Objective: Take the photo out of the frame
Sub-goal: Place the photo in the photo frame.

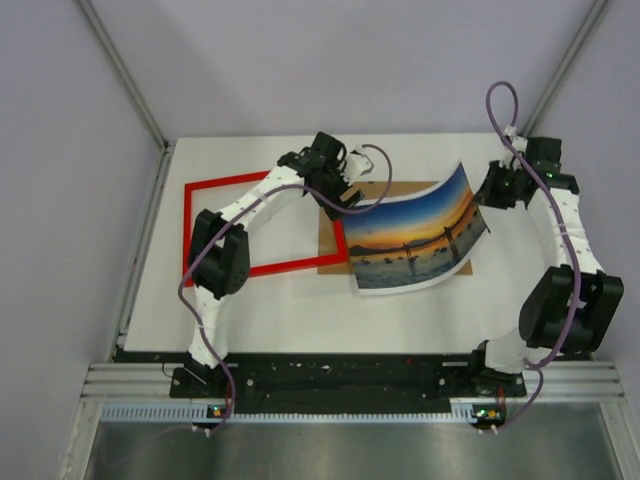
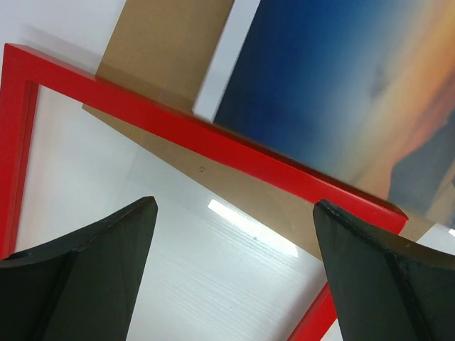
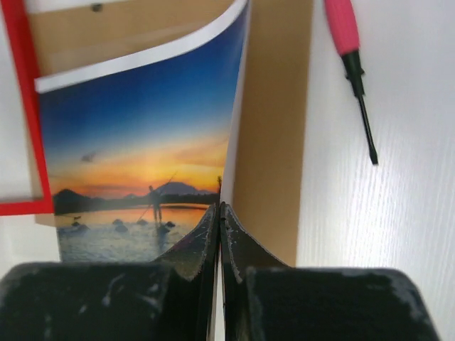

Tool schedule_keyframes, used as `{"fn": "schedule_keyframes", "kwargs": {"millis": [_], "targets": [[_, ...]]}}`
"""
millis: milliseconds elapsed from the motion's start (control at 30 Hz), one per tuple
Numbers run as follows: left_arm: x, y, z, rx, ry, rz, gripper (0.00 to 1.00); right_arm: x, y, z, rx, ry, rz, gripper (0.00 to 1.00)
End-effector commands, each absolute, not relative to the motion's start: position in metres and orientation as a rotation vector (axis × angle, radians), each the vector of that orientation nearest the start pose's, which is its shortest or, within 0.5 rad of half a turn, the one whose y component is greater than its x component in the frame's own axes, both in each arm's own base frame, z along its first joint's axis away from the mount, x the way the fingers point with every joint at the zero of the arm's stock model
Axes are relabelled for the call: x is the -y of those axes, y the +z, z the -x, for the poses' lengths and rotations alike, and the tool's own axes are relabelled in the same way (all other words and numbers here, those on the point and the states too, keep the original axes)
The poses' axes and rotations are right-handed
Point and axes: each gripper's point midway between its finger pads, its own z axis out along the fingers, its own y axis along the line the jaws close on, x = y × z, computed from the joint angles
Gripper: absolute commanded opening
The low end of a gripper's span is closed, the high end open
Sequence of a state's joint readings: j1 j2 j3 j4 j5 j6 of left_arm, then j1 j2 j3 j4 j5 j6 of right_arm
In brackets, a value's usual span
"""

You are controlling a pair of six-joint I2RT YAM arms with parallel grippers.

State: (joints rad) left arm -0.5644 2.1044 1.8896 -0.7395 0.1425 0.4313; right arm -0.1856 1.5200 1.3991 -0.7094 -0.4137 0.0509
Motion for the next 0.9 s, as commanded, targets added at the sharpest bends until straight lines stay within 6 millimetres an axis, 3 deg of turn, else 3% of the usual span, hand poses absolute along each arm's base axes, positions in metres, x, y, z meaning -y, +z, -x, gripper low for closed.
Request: {"fn": "schedule_keyframes", "kwargs": {"millis": [0,167,533,767,867], "targets": [[0.292,0.133,-0.438,-2.153,-0.276,-1.223,0.98,0.039,0.232,-0.398,-2.159,0.228,-0.137,0.00],[0.294,0.129,-0.438,-2.155,-0.280,-1.221,0.98,0.062,0.215,-0.381,-2.151,0.102,-0.197,0.00],[0.301,0.126,-0.450,-2.164,-0.276,-1.181,0.98,0.066,0.135,-0.351,-2.343,0.064,-0.285,0.00],[0.303,0.124,-0.448,-2.166,-0.292,-1.183,0.98,0.070,0.115,-0.345,-2.404,0.026,-0.271,0.00],[0.302,0.126,-0.445,-2.173,-0.301,-1.185,0.98,0.079,0.109,-0.341,-2.444,-0.036,-0.252,0.13]]}}
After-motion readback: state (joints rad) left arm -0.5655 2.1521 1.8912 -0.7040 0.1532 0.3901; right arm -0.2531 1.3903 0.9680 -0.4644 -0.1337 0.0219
